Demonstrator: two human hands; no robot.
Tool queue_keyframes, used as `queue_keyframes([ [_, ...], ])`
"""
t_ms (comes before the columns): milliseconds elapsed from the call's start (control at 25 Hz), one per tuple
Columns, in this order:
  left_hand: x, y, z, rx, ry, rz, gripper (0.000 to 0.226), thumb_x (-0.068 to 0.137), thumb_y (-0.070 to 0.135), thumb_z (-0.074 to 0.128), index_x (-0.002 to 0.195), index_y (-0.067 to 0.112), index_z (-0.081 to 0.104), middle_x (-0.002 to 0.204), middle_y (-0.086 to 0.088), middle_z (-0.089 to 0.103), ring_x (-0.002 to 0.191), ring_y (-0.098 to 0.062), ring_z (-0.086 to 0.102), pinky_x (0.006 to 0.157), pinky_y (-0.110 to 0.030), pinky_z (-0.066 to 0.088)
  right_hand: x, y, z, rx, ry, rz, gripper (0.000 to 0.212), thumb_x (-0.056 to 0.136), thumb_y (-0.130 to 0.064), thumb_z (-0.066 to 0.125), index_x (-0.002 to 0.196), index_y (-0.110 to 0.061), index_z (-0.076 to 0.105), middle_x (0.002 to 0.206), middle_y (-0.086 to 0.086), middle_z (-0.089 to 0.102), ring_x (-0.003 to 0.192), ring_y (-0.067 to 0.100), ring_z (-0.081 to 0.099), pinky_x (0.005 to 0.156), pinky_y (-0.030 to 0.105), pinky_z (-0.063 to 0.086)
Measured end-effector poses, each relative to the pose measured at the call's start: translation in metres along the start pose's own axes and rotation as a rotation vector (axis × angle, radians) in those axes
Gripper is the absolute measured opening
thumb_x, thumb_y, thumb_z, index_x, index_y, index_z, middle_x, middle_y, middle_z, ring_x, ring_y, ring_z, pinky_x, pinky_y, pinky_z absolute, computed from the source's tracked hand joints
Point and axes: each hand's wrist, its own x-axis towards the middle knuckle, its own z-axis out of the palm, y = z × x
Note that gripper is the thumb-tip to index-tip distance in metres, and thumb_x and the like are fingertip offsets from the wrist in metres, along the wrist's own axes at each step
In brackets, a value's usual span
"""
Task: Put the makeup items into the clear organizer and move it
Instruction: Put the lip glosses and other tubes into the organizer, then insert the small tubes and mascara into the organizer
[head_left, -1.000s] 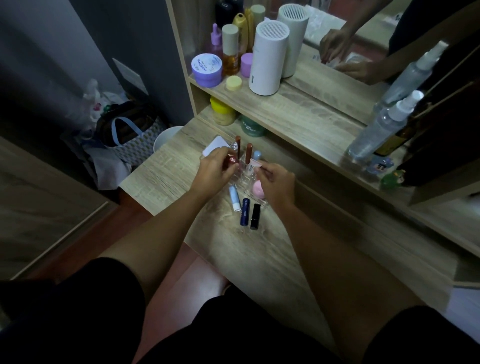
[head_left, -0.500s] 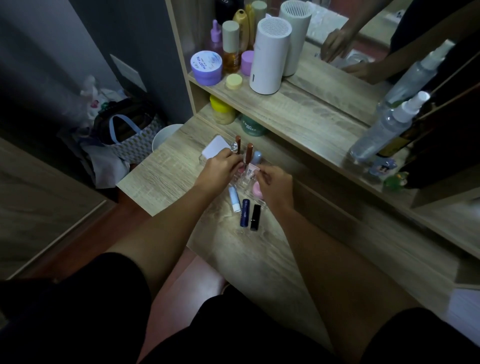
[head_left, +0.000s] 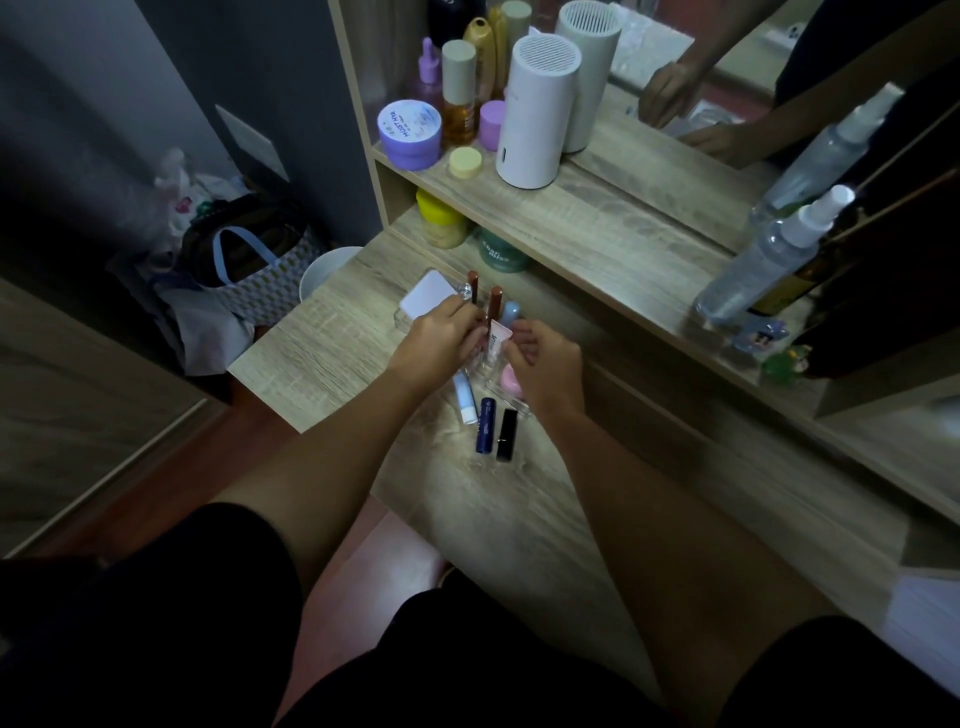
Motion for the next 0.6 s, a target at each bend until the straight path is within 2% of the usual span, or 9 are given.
queue_keyframes([
  [160,-0.012,0.0,-0.003,-0.042,0.119,-0.042,0.012,0.084,0.008,0.06,0.09,-0.001,0.064,0.085,-0.019,0.066,0.073,-0.03,0.063,0.061,-0.038,0.052,-0.01,0.003,-0.006,-0.001,0.035,-0.002,0.014,0.081,-0.012,0.069,0.094,-0.01,0.063,0.085,0.006,0.069,0.074,0.009,0.06,0.069,0.02,0.053],
  [240,-0.026,-0.009,-0.004,-0.096,0.138,-0.089,0.009,0.082,0.004,0.06,0.088,-0.001,0.065,0.082,-0.019,0.066,0.07,-0.031,0.063,0.062,-0.038,0.053,-0.024,0.007,-0.008,-0.055,0.039,-0.084,0.011,0.08,-0.011,0.07,0.086,-0.01,0.062,0.08,0.002,0.061,0.067,0.011,0.057,0.062,0.005,0.044],
  [280,-0.033,-0.015,-0.003,-0.12,0.098,-0.104,0.011,0.082,0.003,0.06,0.09,-0.001,0.066,0.084,-0.02,0.065,0.072,-0.031,0.063,0.067,-0.039,0.055,-0.033,0.011,-0.008,-0.09,0.003,-0.147,0.009,0.08,-0.01,0.071,0.085,-0.008,0.063,0.081,0.004,0.061,0.067,0.013,0.058,0.063,0.004,0.043],
  [360,-0.047,-0.027,-0.001,-0.137,-0.115,-0.114,0.024,0.082,0.0,0.058,0.104,0.003,0.067,0.095,-0.021,0.064,0.08,-0.031,0.062,0.077,-0.038,0.054,-0.047,0.018,-0.005,-0.165,-0.186,-0.207,0.011,0.084,-0.01,0.066,0.093,-0.004,0.068,0.093,0.013,0.065,0.08,0.023,0.062,0.075,0.022,0.05],
  [400,-0.051,-0.032,0.0,-0.126,-0.26,-0.104,0.034,0.082,-0.001,0.056,0.113,0.008,0.065,0.102,-0.021,0.061,0.088,-0.032,0.061,0.082,-0.035,0.051,-0.05,0.021,-0.003,-0.215,-0.295,-0.192,0.018,0.087,-0.012,0.063,0.101,-0.003,0.068,0.102,0.015,0.065,0.09,0.027,0.062,0.083,0.031,0.049],
  [480,-0.057,-0.035,0.004,-0.076,-0.486,-0.08,0.048,0.081,-0.002,0.053,0.124,0.017,0.058,0.117,-0.021,0.054,0.101,-0.031,0.057,0.09,-0.033,0.047,-0.051,0.022,0.003,-0.313,-0.427,-0.146,0.029,0.089,-0.017,0.06,0.115,-0.005,0.064,0.114,0.016,0.06,0.104,0.03,0.057,0.093,0.035,0.044],
  [600,-0.059,-0.031,0.012,-0.04,-0.545,-0.025,0.05,0.081,-0.004,0.05,0.127,0.016,0.056,0.12,-0.024,0.05,0.104,-0.033,0.056,0.093,-0.034,0.047,-0.049,0.016,0.01,-0.39,-0.472,-0.147,0.036,0.088,-0.021,0.063,0.12,-0.005,0.061,0.115,0.017,0.057,0.106,0.032,0.053,0.095,0.041,0.046],
])
